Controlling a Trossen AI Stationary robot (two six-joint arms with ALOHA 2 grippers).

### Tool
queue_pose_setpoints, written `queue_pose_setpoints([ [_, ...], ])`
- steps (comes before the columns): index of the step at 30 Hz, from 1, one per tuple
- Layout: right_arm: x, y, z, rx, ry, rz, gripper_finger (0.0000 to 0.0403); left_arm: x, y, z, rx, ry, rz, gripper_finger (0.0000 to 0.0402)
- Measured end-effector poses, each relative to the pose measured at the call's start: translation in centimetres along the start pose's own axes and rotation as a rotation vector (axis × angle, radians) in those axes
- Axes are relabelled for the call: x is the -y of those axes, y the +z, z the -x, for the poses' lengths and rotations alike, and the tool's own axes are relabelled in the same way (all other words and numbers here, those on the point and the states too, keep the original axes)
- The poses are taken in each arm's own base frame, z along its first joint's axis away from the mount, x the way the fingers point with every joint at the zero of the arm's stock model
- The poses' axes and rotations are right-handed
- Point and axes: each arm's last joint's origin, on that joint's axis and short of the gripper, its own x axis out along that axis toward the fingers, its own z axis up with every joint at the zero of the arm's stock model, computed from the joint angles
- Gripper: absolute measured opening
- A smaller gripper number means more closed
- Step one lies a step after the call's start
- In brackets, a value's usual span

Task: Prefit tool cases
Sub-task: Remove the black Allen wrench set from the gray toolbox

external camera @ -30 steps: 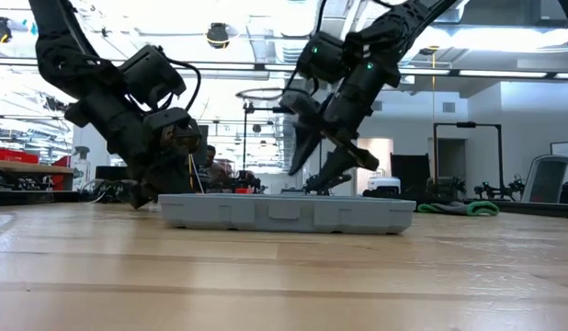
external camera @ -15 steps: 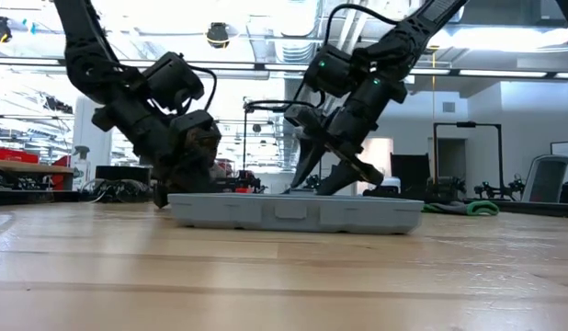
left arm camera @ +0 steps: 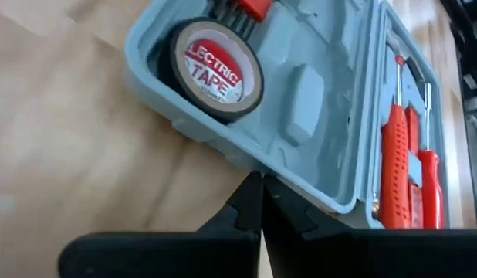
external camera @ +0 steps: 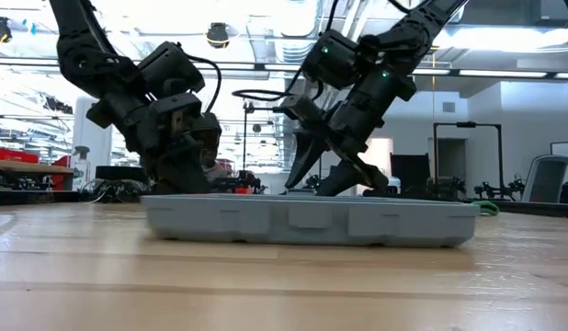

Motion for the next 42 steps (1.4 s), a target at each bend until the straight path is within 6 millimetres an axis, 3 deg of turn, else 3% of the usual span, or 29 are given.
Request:
queue_pose_setpoints([
  [6, -1.1, -0.6, -0.2, 0.022, 0.07, -0.007, 0.0216, 0.2, -0.4, -0.1, -0.006, 0.028, -0.007, 0.0],
  [13, -3.4, 0.4, 0.3, 0.073, 0.321, 0.002, 0.0199, 0.0, -0.4, -0.2, 0.006, 0.058, 0.0, 0.0],
  [24, -1.7, 0.5, 1.6, 0.05, 0.125, 0.021, 0.0169, 0.0, -0.5, -0.1, -0.011, 0.065, -0.016, 0.0],
  [31, 0.1, 0.7, 3.2, 0.003, -0.04, 0.019, 0.0178, 0.0, -0.5, -0.1, -0.011, 0.064, -0.018, 0.0],
  [42, 0.9, 0.7, 1.2, -0.038, -0.046, 0.008, 0.0207, 0.0, -0.5, -0.1, -0.006, 0.06, -0.023, 0.0],
])
